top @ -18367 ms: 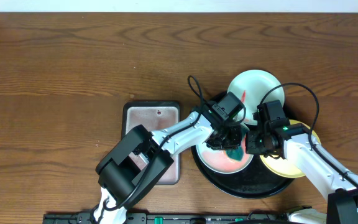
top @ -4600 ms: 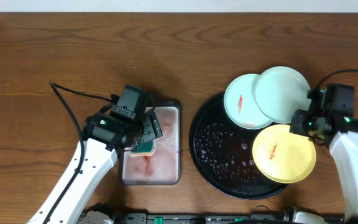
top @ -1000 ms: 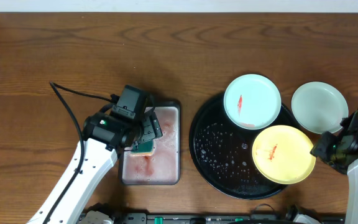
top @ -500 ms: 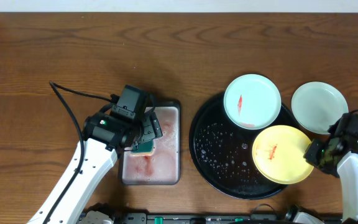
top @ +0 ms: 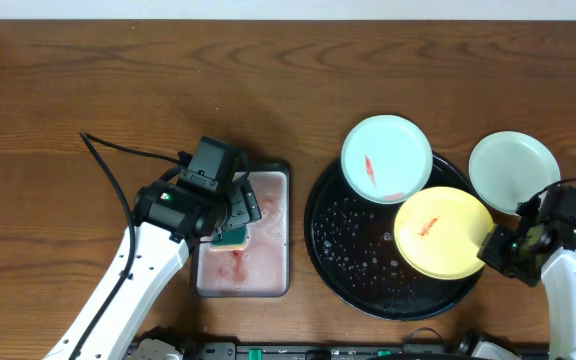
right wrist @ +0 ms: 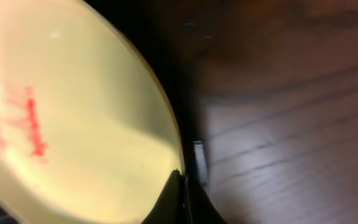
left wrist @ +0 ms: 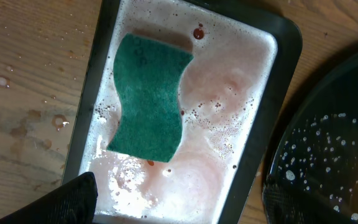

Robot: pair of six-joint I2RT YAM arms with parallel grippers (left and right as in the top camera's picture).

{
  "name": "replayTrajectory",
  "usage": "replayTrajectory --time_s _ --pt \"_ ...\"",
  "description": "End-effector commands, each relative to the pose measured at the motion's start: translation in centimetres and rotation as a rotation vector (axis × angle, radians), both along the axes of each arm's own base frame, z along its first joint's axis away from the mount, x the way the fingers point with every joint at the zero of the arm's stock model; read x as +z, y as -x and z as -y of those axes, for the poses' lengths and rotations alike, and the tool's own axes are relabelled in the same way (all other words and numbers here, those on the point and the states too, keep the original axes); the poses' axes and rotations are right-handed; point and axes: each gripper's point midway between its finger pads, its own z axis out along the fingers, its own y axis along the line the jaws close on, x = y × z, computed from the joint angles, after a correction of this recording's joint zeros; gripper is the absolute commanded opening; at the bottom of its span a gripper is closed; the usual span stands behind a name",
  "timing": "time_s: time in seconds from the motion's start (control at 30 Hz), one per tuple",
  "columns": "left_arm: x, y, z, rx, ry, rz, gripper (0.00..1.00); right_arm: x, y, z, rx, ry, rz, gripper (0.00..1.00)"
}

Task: Clean dirty plates on tray and stack at the side
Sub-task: 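Move the right gripper to the yellow plate and push it left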

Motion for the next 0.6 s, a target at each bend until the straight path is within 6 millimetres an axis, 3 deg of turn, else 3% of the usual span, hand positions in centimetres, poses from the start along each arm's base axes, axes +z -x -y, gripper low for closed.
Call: replayTrajectory --time_s 0.0,0.23,0.33,0.57 --pt "-0.1 0.0 -0.2 -0.004 -0.011 -0.005 0.86 1.0 -0.8 -2.5 0.11 -0.097 0.085 0.01" --pt "-0.1 0.0 -0.2 -0.004 -0.011 -0.004 0.86 0.8 -0.6 -3.3 0.18 -0.084 0.071 0.01" --pt "-0.1 0.0 -0.2 -0.004 -0.011 -0.004 0.86 0.5 -0.1 -5.0 0.244 -0.114 0.035 0.01" --pt "-0.1 0.0 -0.2 -0.004 -0.011 -0.004 0.86 -0.5 -1.0 -8.7 0.467 -0.067 0.017 0.01"
